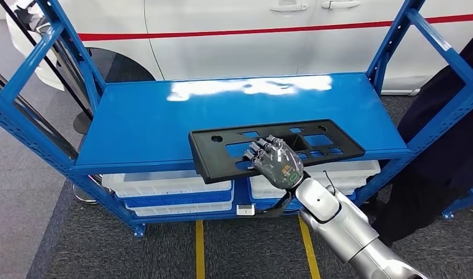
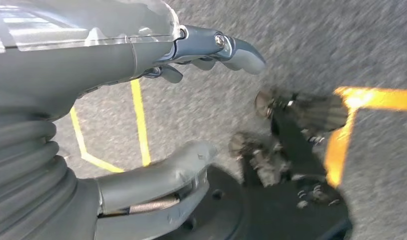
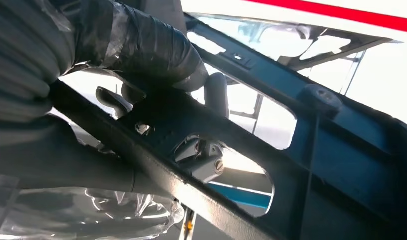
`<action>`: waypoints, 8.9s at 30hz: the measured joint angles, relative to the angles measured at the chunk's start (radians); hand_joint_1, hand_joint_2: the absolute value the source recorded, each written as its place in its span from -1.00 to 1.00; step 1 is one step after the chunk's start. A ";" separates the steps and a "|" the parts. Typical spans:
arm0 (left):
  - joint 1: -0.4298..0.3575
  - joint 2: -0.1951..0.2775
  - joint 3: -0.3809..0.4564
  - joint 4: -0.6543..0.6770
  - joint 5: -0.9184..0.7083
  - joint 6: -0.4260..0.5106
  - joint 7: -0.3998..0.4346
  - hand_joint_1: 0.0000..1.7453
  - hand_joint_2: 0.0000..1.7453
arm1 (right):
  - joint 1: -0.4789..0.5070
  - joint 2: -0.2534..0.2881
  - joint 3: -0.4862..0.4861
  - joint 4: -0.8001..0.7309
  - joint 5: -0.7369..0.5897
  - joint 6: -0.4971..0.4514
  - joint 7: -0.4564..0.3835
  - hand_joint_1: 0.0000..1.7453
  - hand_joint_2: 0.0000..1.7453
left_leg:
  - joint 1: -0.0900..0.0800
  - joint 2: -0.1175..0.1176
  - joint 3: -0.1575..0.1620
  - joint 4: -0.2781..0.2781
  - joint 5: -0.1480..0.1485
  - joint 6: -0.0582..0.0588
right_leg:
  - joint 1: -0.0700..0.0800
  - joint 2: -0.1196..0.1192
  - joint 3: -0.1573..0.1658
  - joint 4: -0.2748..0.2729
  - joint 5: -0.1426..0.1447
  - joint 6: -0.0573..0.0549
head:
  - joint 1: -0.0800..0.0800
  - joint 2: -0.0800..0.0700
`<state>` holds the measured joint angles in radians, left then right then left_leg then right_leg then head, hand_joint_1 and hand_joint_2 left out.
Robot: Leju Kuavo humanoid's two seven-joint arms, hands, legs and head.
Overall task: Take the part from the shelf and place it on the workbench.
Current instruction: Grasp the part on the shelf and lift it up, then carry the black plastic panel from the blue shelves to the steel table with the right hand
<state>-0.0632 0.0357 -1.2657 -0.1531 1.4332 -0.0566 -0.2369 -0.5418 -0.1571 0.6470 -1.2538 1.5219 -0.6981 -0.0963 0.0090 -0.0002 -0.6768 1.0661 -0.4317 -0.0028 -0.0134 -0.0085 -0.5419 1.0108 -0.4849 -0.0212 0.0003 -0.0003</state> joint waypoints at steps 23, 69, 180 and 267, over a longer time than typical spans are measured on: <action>-0.006 0.007 -0.001 0.000 0.002 0.003 -0.003 -1.00 1.00 | 0.024 -0.022 0.055 -0.144 -0.048 -0.001 -0.052 1.00 1.00 | 0.000 0.008 0.041 -0.042 0.016 0.037 | -0.001 0.005 -0.087 0.214 -0.015 0.048 | 0.000 0.000; 0.004 0.036 -0.003 0.001 0.006 -0.024 -0.018 -1.00 1.00 | 0.043 0.043 0.020 -0.162 -0.126 -0.002 -0.140 1.00 1.00 | 0.004 0.003 0.092 0.131 -0.075 -0.020 | 0.008 -0.001 -0.132 0.020 0.095 -0.018 | 0.001 0.000; -0.004 0.044 -0.109 0.016 -0.107 0.044 -0.105 -1.00 1.00 | 0.048 0.019 0.105 -0.142 0.012 0.040 0.140 1.00 1.00 | -0.006 -0.116 0.044 -0.037 0.023 0.027 | 0.000 0.088 -0.042 0.048 0.001 0.011 | -0.002 0.000; -0.018 -0.031 -0.145 0.002 -0.127 0.122 -0.037 -1.00 1.00 | 0.118 -0.030 0.059 -0.154 -0.010 0.004 0.131 1.00 1.00 | -0.010 -0.049 0.077 -0.058 0.007 0.055 | -0.004 0.007 -0.158 0.297 -0.122 0.049 | -0.008 0.000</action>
<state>-0.0813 0.0050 -1.4112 -0.1514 1.3064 0.0659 -0.2735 -0.4240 -0.1869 0.7057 -1.4076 1.5122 -0.6939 0.0345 -0.0010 -0.0493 -0.6002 1.0083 -0.4249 0.0523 -0.0172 -0.0011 -0.6999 1.3076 -0.6074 0.0275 -0.0076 -0.0002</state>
